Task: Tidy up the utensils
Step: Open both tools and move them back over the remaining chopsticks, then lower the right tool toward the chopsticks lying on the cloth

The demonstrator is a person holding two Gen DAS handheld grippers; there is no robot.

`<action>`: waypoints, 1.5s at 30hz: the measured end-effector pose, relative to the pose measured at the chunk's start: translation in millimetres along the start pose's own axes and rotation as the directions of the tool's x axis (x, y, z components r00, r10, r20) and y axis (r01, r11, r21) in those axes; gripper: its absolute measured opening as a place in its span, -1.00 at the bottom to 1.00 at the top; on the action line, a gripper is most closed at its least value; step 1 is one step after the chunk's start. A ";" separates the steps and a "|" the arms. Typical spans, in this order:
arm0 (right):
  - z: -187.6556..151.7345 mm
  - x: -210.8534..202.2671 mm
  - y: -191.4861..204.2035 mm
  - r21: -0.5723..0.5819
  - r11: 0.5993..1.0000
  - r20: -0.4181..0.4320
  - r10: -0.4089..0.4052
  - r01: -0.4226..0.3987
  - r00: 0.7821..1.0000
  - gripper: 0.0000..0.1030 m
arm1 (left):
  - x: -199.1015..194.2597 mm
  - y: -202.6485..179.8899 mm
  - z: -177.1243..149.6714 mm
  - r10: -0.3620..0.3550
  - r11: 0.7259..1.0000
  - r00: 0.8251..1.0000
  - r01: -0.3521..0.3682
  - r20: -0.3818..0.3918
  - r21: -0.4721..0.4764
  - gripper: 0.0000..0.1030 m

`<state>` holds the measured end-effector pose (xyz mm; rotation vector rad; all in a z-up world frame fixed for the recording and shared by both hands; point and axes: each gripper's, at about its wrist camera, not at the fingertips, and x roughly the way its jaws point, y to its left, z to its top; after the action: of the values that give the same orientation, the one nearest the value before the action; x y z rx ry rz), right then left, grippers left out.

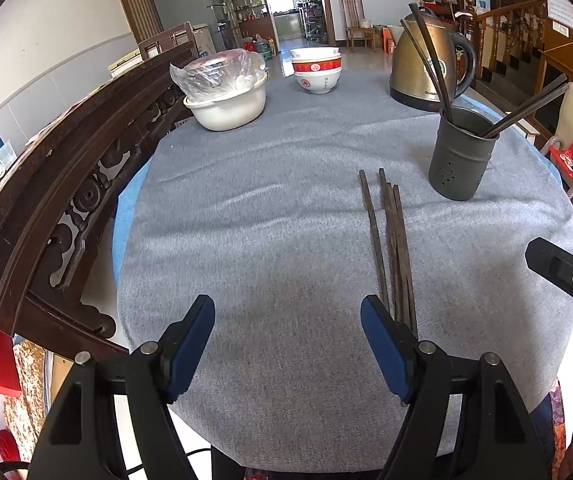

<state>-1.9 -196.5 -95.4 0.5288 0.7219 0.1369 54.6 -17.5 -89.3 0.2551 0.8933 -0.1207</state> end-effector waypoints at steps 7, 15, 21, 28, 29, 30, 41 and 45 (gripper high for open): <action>-1.4 4.1 0.6 -0.001 1.000 -0.016 -0.003 0.003 1.000 -0.16 | 3.8 2.9 -2.0 0.001 1.000 1.000 -0.001 -0.010 -0.006 0.48; -2.2 9.3 3.9 -0.008 1.000 -0.030 -0.008 0.007 1.000 -0.16 | 8.5 5.3 -3.1 -0.001 1.000 1.000 0.001 -0.022 -0.012 0.48; -1.0 12.8 4.7 -0.007 1.000 -0.035 -0.010 0.010 0.999 -0.16 | 12.2 7.7 -3.9 -0.003 1.000 1.000 0.002 -0.028 -0.014 0.48; 3.2 28.2 4.3 -0.010 0.999 -0.063 -0.039 0.038 0.997 -0.16 | 23.3 12.8 -7.1 -0.025 0.999 0.998 0.022 -0.065 -0.039 0.48; 3.8 31.7 3.3 -0.009 0.999 -0.070 -0.038 0.037 0.997 -0.16 | 25.5 13.7 -7.8 -0.032 0.999 0.997 0.029 -0.074 -0.044 0.48; 4.6 36.7 2.1 -0.009 0.999 -0.080 -0.038 0.038 0.996 -0.16 | 28.0 14.8 -8.6 -0.043 0.998 0.996 0.038 -0.084 -0.051 0.48; 2.2 104.1 1.4 -0.013 0.999 -0.240 -0.050 0.048 0.969 -0.29 | 51.7 25.7 -20.3 -0.108 0.989 0.979 0.089 -0.172 -0.117 0.48; -1.1 117.9 6.2 0.002 0.999 -0.266 -0.034 0.035 0.963 -0.33 | 55.2 31.4 -23.8 -0.103 0.988 0.978 0.079 -0.184 -0.132 0.48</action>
<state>85.9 -155.7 -162.9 0.5085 0.9942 0.1755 77.6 19.3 -141.4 0.1102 1.0989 -0.1271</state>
